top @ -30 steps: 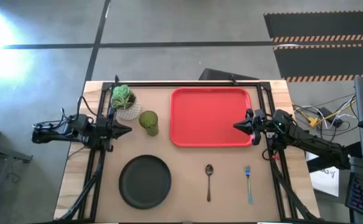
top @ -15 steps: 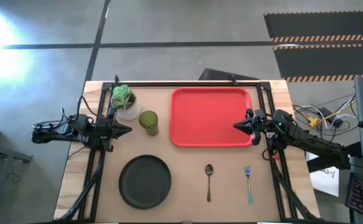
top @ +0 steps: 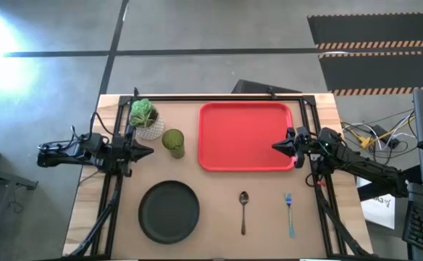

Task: Pick and place plate/cup/fork/spoon on tray
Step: Put the green cup on the top left of the red tray

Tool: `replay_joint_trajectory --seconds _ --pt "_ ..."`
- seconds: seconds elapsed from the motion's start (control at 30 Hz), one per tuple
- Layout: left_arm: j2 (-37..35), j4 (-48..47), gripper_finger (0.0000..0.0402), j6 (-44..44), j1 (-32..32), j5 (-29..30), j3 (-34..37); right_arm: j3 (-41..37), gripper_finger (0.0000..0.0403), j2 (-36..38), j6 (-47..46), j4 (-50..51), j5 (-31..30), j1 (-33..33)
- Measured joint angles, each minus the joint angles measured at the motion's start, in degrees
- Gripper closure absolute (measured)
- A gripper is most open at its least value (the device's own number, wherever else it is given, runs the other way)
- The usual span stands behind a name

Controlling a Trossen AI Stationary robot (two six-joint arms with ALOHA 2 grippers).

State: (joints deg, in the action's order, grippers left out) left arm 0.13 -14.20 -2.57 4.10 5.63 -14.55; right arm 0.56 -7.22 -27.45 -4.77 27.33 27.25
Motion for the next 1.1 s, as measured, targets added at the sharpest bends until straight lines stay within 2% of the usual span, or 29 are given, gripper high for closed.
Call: replay_joint_trajectory --seconds 0.2,0.37,0.53,0.6,0.73,0.87,0.97,1.1 --pt "-0.01 2.34 0.0402 -1.60 -0.01 -0.01 0.00 0.00 0.0394 0.02 -6.05 -0.22 -0.02 0.01" --pt "0.04 8.69 0.0402 -3.67 -0.02 -0.02 0.00 0.00 0.0394 0.00 -6.12 -0.18 -0.57 0.01" --pt "0.22 13.73 0.0402 -10.81 -0.02 -0.30 0.00 0.00 0.0394 0.00 -6.85 -0.18 -0.57 0.01" --pt "0.28 14.05 0.0402 -10.31 -0.02 -0.33 0.00 0.02 0.0394 0.00 -5.78 -0.15 -0.84 0.01" --pt "0.58 16.10 0.0402 -10.55 -0.02 1.27 0.00 0.11 0.0394 0.00 -5.31 -0.17 -4.27 0.01" --pt "1.85 25.25 0.0402 -7.85 -0.02 4.92 0.00 0.57 0.0394 -0.03 -6.37 -1.41 -8.72 0.01" --pt "3.95 32.59 0.0402 -6.38 0.00 5.15 0.00 0.83 0.0394 -0.11 -8.39 -12.38 -9.53 0.01" --pt "7.34 36.20 0.0402 4.03 0.00 5.20 -2.41 1.06 0.0394 -0.08 -7.32 -33.45 -11.37 0.01"
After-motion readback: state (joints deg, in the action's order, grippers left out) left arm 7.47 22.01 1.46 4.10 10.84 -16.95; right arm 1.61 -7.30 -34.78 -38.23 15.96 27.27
